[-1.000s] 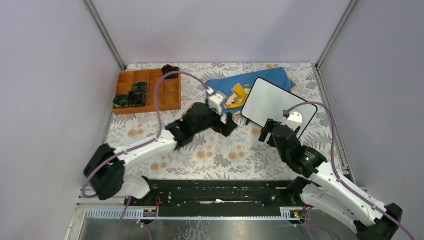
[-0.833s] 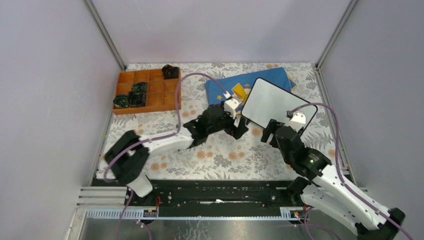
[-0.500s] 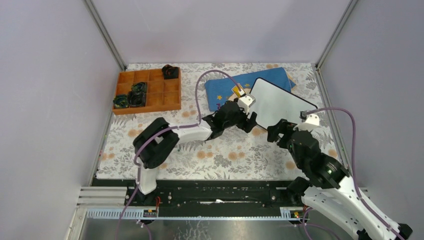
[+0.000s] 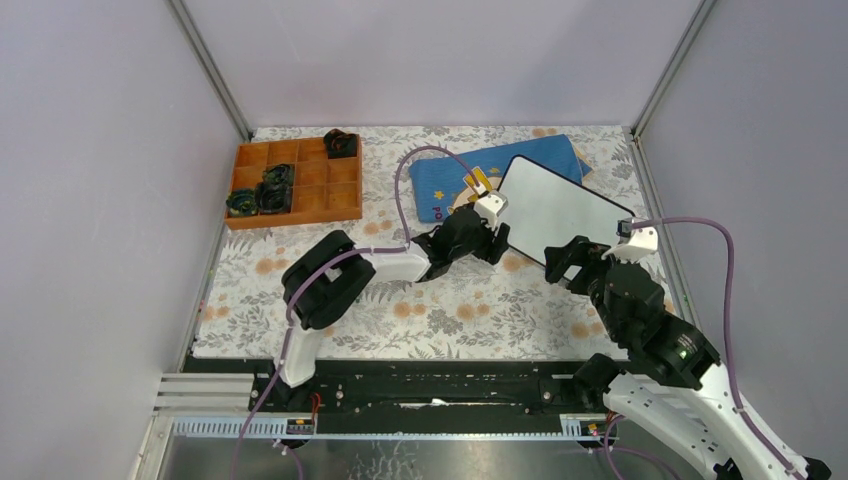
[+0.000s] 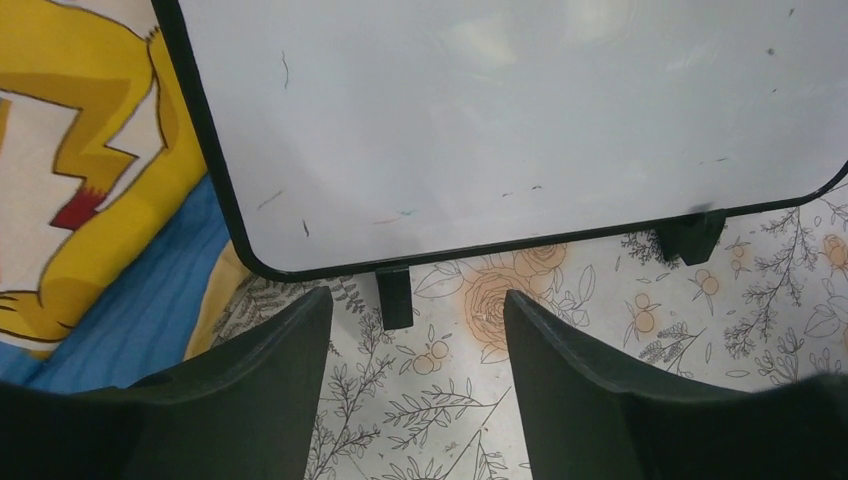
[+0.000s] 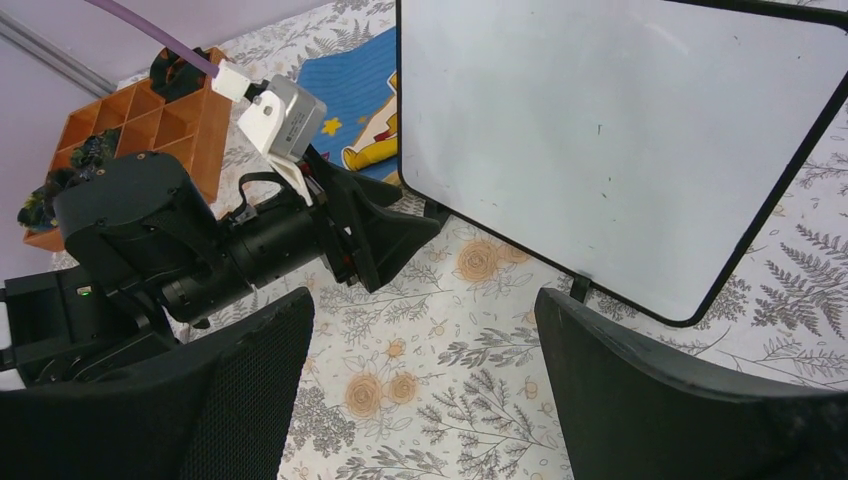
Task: Write a sentence on the whiteboard
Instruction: Move the whiteboard to the center of the board.
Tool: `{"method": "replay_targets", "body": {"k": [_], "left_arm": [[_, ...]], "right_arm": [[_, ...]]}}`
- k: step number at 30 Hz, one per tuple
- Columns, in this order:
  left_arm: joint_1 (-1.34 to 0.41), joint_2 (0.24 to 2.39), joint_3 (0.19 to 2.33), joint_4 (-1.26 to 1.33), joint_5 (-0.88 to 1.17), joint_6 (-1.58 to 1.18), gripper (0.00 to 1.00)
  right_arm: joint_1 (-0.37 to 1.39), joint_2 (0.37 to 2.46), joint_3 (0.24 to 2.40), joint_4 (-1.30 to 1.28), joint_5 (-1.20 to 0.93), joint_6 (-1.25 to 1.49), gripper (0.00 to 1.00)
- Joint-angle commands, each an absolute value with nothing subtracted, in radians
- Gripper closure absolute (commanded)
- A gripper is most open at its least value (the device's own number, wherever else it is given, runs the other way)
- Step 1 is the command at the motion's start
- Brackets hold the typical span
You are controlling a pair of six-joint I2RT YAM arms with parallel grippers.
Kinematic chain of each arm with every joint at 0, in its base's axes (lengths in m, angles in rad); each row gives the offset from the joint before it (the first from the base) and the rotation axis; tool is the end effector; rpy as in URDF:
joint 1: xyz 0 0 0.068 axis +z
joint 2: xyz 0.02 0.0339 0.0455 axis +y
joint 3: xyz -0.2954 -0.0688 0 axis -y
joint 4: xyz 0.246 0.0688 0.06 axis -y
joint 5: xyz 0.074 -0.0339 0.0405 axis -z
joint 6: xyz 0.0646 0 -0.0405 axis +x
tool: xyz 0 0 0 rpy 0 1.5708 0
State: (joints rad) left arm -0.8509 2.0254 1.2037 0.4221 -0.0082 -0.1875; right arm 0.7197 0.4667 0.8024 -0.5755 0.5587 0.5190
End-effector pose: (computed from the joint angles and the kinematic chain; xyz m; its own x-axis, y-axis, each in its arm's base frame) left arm 0.3227 -0.3672 0.1857 -0.3912 0.1634 -0.9057 0.6860 0.7078 -0.1686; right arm 0.0931 0.0361 0.3535 -0.2403 0.3487 -0.9059 -0.0605 0.9261 0.3725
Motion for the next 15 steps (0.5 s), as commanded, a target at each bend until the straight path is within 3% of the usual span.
{"method": "replay_targets", "body": {"k": [1,15], "left_arm": [[-0.847,2.067,1.207,0.505,-0.024,-0.199,0.32],[-0.844,2.128,1.255,0.452,-0.047,-0.184,0.44]], "right_arm": [[0.718,0.456,0.850,-0.572,0.578,0.480,0.12],[0.718,0.443,0.851,-0.589,0.603,0.477,0.11]]}}
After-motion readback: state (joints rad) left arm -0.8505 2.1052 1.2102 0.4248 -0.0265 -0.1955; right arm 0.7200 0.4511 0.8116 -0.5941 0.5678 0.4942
